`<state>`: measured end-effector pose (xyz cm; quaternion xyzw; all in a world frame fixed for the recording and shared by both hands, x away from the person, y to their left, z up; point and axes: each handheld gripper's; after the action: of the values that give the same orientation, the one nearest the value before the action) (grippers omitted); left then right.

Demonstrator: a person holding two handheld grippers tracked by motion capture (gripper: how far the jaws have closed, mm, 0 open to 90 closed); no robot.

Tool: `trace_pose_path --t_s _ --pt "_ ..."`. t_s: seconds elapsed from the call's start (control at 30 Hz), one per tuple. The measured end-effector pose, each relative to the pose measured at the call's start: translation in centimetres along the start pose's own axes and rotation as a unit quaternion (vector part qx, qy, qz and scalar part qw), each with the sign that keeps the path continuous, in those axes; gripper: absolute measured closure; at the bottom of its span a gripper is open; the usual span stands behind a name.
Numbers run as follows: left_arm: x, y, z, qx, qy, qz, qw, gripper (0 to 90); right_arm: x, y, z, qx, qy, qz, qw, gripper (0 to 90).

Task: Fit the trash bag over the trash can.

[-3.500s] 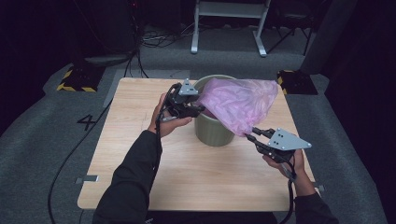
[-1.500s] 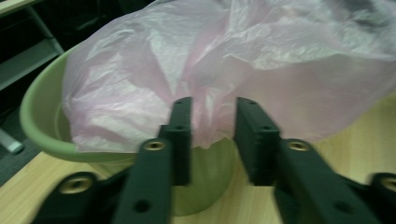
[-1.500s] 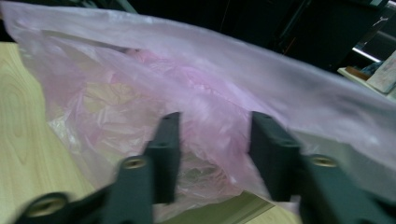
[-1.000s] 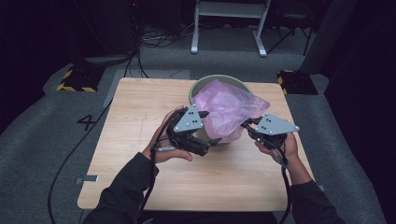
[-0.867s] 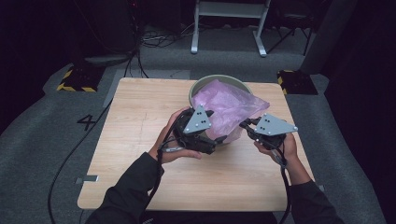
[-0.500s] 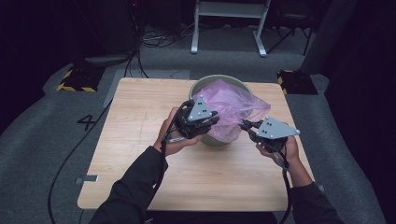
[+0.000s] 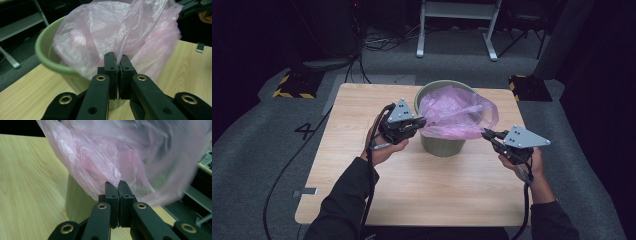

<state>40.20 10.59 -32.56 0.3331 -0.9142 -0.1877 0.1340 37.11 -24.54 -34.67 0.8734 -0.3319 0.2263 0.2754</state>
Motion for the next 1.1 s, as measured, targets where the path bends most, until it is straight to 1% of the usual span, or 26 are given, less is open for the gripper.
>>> trace_pose_path --t_s 0.03,0.07,0.13,0.23,0.27,0.3,0.33,0.37,0.4,0.43,0.47,0.53,0.63,0.67,0.73,0.83,0.93,0.97,1.03,1.07,1.1 --pt "-0.2 0.2 0.1 0.003 0.004 -0.002 1.0 87.5 0.1 0.1 0.2 -0.004 -0.001 0.003 1.0 88.7" --pt "-0.4 0.4 0.3 0.002 0.006 0.002 1.0 87.3 0.2 0.2 0.4 -0.005 -0.003 0.004 1.0 88.7" --pt "-0.6 0.5 0.5 -0.002 -0.002 -0.003 1.0 87.1 0.4 0.3 0.6 -0.004 -0.01 0.004 0.9999 88.6" --pt "-0.8 0.5 0.8 -0.006 -0.006 -0.007 0.9999 86.2 0.4 0.2 0.7 -0.011 -0.01 0.009 0.9999 87.9" --pt "-0.8 0.5 0.9 -0.005 -0.005 -0.009 0.9999 86.0 0.4 0.2 0.7 -0.011 -0.014 0.01 0.9998 86.4" --pt "-0.8 0.5 1.1 -0.006 -0.008 -0.007 0.9999 85.9 0.4 0.2 0.7 -0.011 -0.017 0.012 0.9997 80.1" --pt "-0.8 0.4 1.2 -0.006 -0.008 -0.007 0.9999 85.7 0.4 0.2 0.7 -0.016 -0.021 0.025 0.9993 70.3" --pt "-0.8 0.4 1.3 -0.007 -0.009 -0.008 0.9999 85.1 0.4 0.2 0.7 -0.018 -0.023 0.031 0.9991 66.5" --pt "-0.6 0.3 1.4 -0.009 -0.013 -0.01 0.9998 84.8 0.4 0.3 0.7 -0.015 -0.023 0.03 0.9991 62.5" --pt "-0.5 0.2 1.5 -0.011 -0.019 -0.01 0.9997 84.6 0.4 0.6 0.6 -0.005 -0.024 0.029 0.9993 56.7" --pt "-0.4 0.2 1.6 -0.013 -0.023 -0.008 0.9996 84.2 0.4 0.7 0.4 0.001 -0.022 0.027 0.9994 52.8" --pt "-0.1 0.0 1.6 -0.016 -0.03 -0.006 0.9994 83.2 0.3 0.9 -0.2 0.005 -0.009 0.027 0.9996 46.8" --pt "0.1 -0.2 1.5 -0.016 -0.034 -0.002 0.9993 82.2 0.0 0.8 -1.2 0.011 0.012 0.02 0.9997 43.4" --pt "0.2 -0.3 1.5 -0.017 -0.035 -0.003 0.9992 82.1 -0.3 0.4 -2.1 0.013 0.022 0.013 0.9996 41.1" --pt "0.2 -0.4 1.5 -0.018 -0.033 0.0 0.9993 82.0 -0.4 0.2 -2.3 0.014 0.026 0.01 0.9995 40.3" --pt "0.3 -0.5 1.5 -0.018 -0.032 0.002 0.9993 82.2 -1.0 -0.6 -3.0 0.017 0.035 -0.01 0.9992 38.6" --pt "0.4 -0.5 1.5 -0.018 -0.034 0.006 0.9993 82.9 -1.8 -1.3 -3.6 0.026 0.044 -0.028 0.9983 34.5" --pt "0.4 -0.5 1.5 -0.018 -0.034 0.007 0.9992 83.6 -2.0 -1.5 -3.8 0.028 0.048 -0.032 0.998 35.0" --pt "0.4 -0.5 1.5 -0.018 -0.035 0.008 0.9992 84.5 -2.5 -2.1 -4.2 0.02 0.056 -0.027 0.9979 40.4" --pt "0.4 -0.5 1.5 -0.018 -0.034 0.006 0.9993 84.6 -2.6 -2.2 -4.2 0.019 0.057 -0.029 0.9978 47.0" --pt "0.4 -0.5 1.5 -0.017 -0.033 0.003 0.9993 85.2 -2.6 -2.4 -4.2 0.02 0.059 -0.035 0.9974 58.4"
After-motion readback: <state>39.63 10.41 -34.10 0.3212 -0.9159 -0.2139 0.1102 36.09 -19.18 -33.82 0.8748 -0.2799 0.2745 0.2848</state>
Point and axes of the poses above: each handheld gripper's, and its own axes: y roughly backward along the jaws, z roughly out of its underside, x roughly to its right, and after that the axes turned 14 degrees about y, right-handed
